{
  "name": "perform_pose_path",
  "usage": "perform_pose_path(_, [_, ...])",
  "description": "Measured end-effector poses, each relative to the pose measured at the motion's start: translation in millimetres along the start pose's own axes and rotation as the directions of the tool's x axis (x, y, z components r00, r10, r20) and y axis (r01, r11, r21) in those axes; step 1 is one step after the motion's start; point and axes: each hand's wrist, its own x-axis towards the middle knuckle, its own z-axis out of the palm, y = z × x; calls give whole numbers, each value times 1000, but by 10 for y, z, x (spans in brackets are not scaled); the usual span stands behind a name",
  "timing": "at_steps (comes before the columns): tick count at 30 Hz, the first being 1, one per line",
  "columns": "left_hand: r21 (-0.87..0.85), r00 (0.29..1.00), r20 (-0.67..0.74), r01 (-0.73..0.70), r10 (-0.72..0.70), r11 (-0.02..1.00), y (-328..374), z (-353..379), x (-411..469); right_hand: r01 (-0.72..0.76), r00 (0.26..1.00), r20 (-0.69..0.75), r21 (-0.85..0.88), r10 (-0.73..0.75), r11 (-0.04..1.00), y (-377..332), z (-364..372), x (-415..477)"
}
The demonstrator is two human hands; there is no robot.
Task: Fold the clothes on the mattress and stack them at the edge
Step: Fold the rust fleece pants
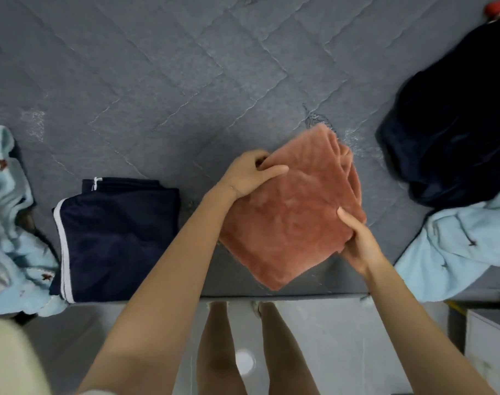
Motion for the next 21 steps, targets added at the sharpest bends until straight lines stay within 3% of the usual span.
perform_pose_path(3, [332, 1000, -14, -9, 14, 943, 146, 249, 105, -45, 985, -174, -234, 4, 971, 39, -192, 34])
perform_pose_path(5, [616, 987, -127, 1, 98, 787, 219, 375, 29, 84, 894, -370, -417, -253, 905, 23, -147, 50])
perform_pose_path(6, [712, 960, -194, -5, 203, 703, 258, 432, -62, 185, 817, -362, -572, -448, 799, -4, -101, 50])
perform_pose_path(8, [810, 855, -248, -74, 454, 582, 277, 599, -285, 330, 660, -119, -841, -742, 428, -79, -10, 69])
perform_pose_path(9, [843, 823, -208, -123, 528, 524, 247, 706, -398, 368, 614, 39, -898, -788, 242, -122, 38, 105])
perform_pose_path(10, [870, 828, -142, -157, 543, 467, 199, 801, -508, 398, 593, 177, -912, -786, 95, -155, 85, 159])
perform_pose_path(12, [916, 867, -35, -172, 498, 363, 35, 914, -646, 396, 634, 303, -917, -712, -37, -191, 169, 279])
perform_pose_path(15, [944, 888, -19, -135, 459, 300, -275, 827, -675, 263, 791, 216, -965, -573, -1, -209, 174, 464])
perform_pose_path(17, [931, 896, -125, -42, 426, 363, -450, 725, -664, 196, 861, 127, -976, -492, 92, -236, 132, 566])
perform_pose_path(19, [813, 889, -364, 159, 277, 560, -569, 695, -710, 186, 892, 57, -950, -448, 249, -305, 111, 631])
perform_pose_path(21, [436, 821, -571, 298, 5, 849, -603, 770, -813, 219, 938, 23, -814, -345, 538, -386, 93, 644])
